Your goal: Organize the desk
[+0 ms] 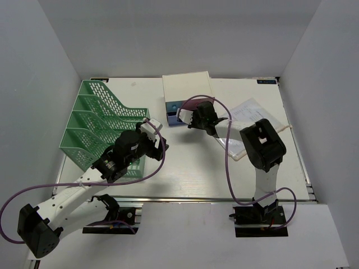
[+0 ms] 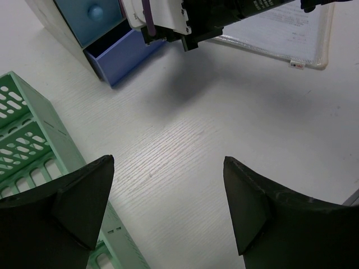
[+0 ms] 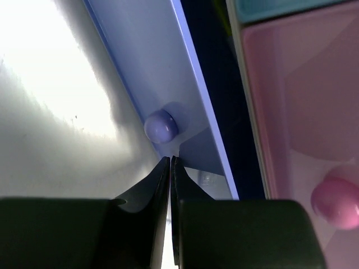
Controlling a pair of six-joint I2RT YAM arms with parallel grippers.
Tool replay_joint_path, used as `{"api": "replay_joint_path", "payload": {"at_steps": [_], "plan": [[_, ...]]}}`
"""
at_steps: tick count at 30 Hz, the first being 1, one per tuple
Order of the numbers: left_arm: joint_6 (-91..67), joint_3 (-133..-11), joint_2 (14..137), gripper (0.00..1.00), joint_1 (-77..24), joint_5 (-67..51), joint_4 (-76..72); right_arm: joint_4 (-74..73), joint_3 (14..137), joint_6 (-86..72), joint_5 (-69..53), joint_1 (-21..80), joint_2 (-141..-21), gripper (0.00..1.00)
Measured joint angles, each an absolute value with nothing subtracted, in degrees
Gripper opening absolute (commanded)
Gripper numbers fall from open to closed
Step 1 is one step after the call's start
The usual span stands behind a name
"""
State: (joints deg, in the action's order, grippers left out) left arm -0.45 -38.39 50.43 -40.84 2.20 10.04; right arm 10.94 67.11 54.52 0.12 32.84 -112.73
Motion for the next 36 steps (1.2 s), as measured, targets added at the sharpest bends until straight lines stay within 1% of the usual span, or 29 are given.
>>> {"api": "replay_joint_path", "payload": {"at_steps": [17, 21, 24, 26, 27, 28, 29, 30, 31, 32, 35, 36], "plan": [[1.1, -38.2, 50.4, 0.89, -40.8, 2.2, 9.8, 12.4, 72.8, 54.5, 4.8, 35.5, -115.7, 0.10], [1.3, -38.0, 50.1, 0.89, -40.8, 2.1, 9.8, 12.5, 72.0, 54.5, 4.3, 35.6, -115.2, 0.09], [1.5, -37.8, 49.4, 0.89, -40.8, 1.7, 9.8, 10.3, 67.8, 54.4, 2.1, 35.5, -111.2, 0.10], [1.7, -37.4, 48.7, 0.90, -40.8, 1.1, 9.2, 8.2, 64.1, 53.5, 0.4, 35.5, -106.3, 0.18], [1.7, -37.2, 48.2, 0.90, -40.8, 0.6, 9.0, 6.6, 62.1, 52.6, -0.6, 35.4, -102.6, 0.34], [1.8, -37.2, 48.0, 0.90, -40.8, 0.2, 8.9, 5.4, 61.1, 51.5, -1.1, 35.4, -99.7, 0.45], [1.9, -37.1, 47.7, 0.90, -40.8, -0.3, 8.7, 4.8, 60.4, 50.1, -1.7, 35.2, -96.6, 0.61], [2.0, -37.1, 47.5, 0.90, -40.8, -0.7, 8.6, 3.9, 59.8, 48.1, -2.1, 35.1, -93.2, 0.86], [2.1, -37.1, 47.4, 0.90, -40.8, -1.0, 8.5, 3.7, 59.3, 45.6, -2.3, 34.8, -90.3, 0.89], [2.1, -37.1, 47.2, 0.90, -40.8, -1.4, 8.4, 3.5, 59.0, 43.2, -2.5, 34.1, -87.3, 0.89], [2.3, -37.1, 46.8, 0.93, -40.8, -2.4, 8.4, 2.8, 58.7, 34.3, -2.1, 30.2, -80.7, 0.89], [2.3, -37.0, 46.5, 0.94, -40.8, -2.5, 8.3, 2.3, 58.7, 31.7, -2.0, 28.6, -79.7, 0.87]]}}
